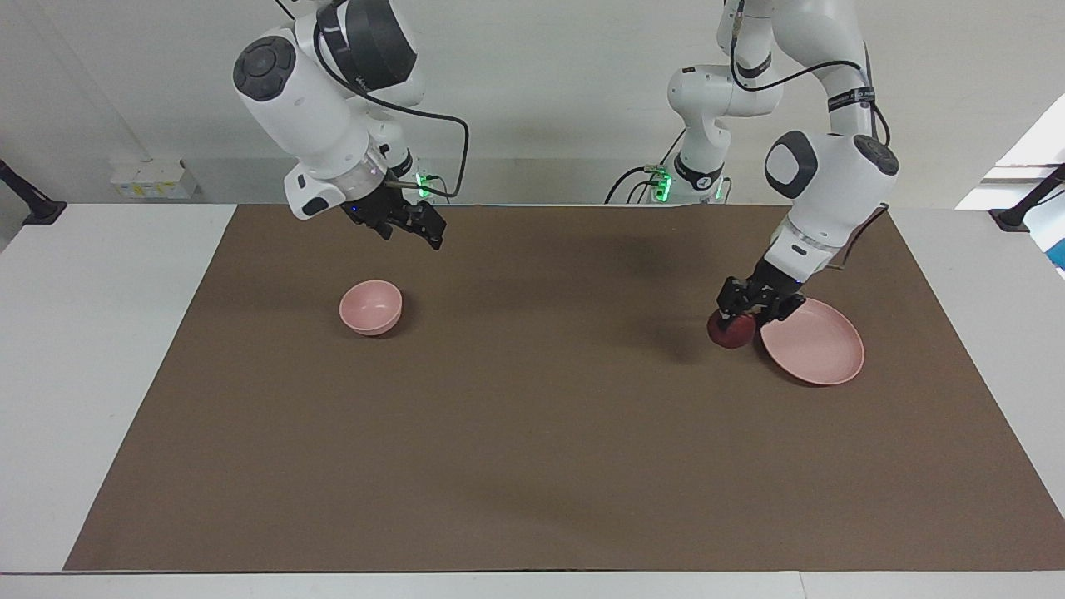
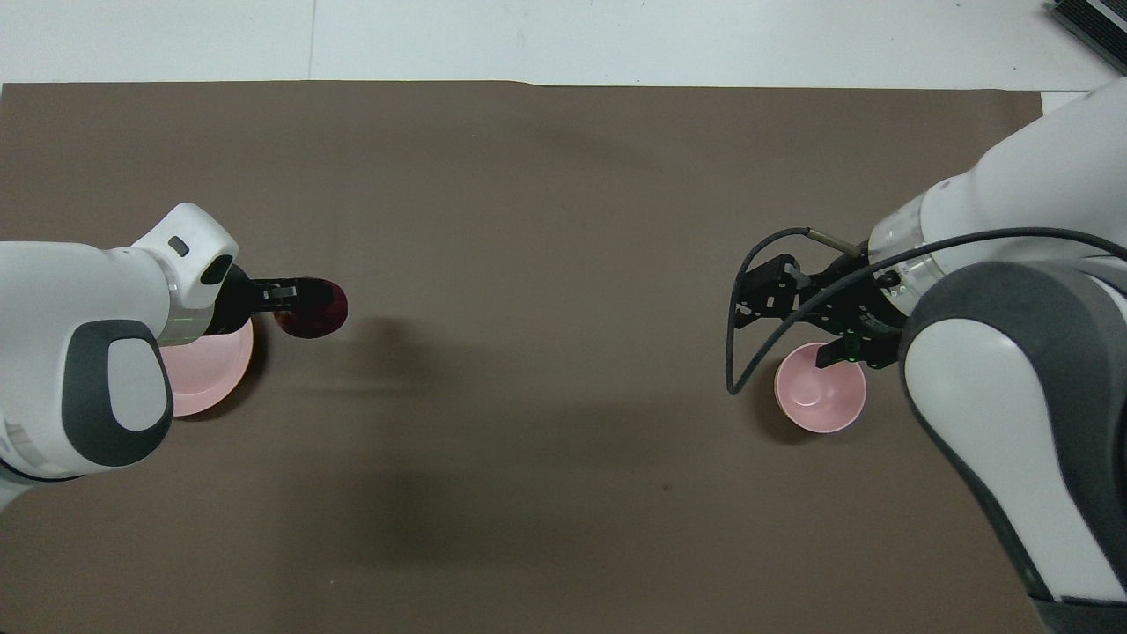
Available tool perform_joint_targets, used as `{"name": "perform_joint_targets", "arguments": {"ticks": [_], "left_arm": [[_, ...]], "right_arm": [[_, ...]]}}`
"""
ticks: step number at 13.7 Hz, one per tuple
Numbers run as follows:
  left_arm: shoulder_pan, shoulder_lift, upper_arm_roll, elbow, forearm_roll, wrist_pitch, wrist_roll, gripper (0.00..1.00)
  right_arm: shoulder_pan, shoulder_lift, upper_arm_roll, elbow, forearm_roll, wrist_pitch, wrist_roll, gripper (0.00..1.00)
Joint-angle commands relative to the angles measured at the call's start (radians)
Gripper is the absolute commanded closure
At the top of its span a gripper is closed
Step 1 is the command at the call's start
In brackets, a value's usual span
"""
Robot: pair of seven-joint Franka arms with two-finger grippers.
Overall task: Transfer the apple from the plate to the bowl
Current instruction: 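Carry the apple toward the right gripper while the right gripper approaches it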
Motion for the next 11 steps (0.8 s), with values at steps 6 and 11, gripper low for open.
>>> {"name": "perform_joint_targets", "arguments": {"ticks": [6,11], "left_arm": [[-0.071,0.017,-0.224,0.017,-0.516,0.272,-0.006,1.00],[-0.071,0.013,-0.309,0.017,-0.617,0.327,-0.005,1.00]], "right_arm": [[0.133,0.135,0.001,-0.004,0.254,0.241,0.469,0.00],[0.166,0.196,0.001,0.002,0.317,0.357,0.607,0.00]]}}
